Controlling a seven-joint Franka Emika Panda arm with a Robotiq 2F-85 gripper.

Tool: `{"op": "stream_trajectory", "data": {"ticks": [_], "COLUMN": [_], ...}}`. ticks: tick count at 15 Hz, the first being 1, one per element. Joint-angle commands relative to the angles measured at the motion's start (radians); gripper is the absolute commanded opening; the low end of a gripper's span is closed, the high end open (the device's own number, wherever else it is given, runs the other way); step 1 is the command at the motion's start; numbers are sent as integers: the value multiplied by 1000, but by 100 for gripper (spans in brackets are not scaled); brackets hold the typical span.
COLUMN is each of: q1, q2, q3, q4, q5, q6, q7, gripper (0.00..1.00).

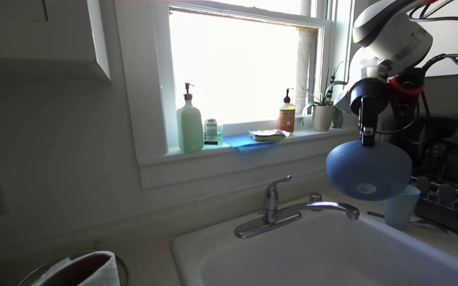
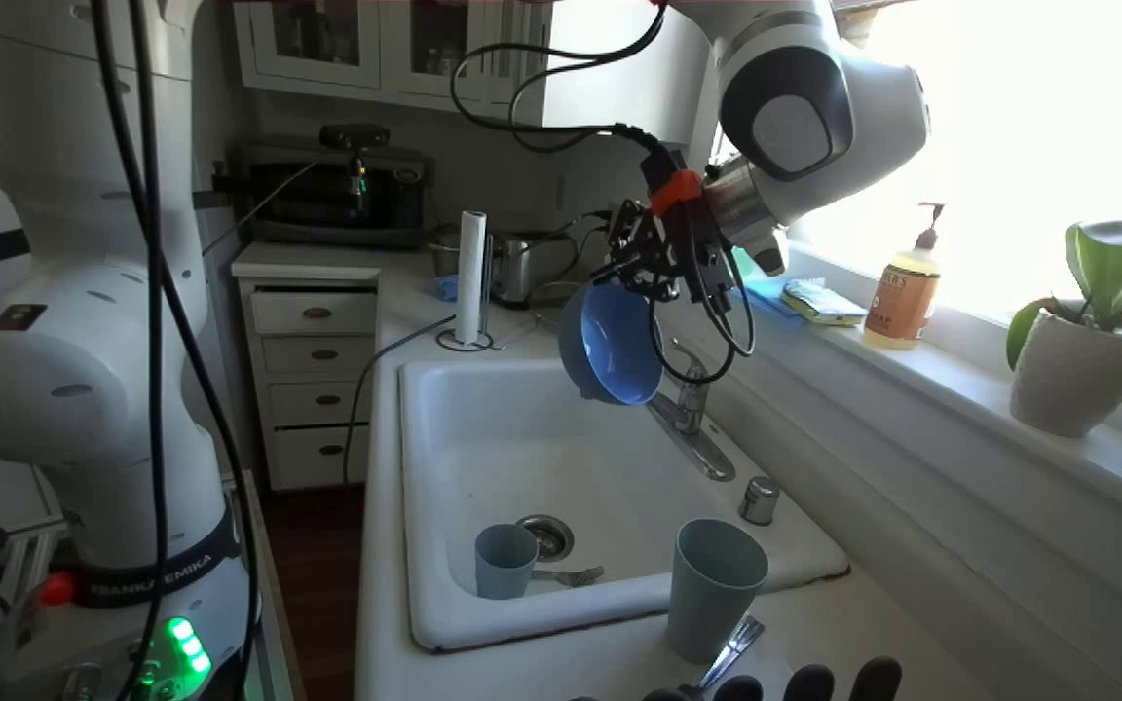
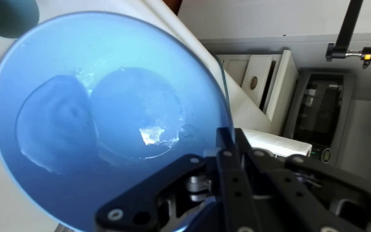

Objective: Pick up the blue bowl and pour the water in the blue bowl into the sink then put the bowl back where it was and place the gray cup inside the blue bowl

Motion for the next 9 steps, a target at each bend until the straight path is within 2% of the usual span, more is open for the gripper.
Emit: {"op": "stream_trajectory", "data": {"ticks": [1, 9], "q1": [-34, -86], "q2": [51, 126], "q3": [-17, -36], "q4": [65, 151], "q5": [80, 153], "q6": [-117, -293], "q7": [-80, -153], "gripper": [1, 1]}}
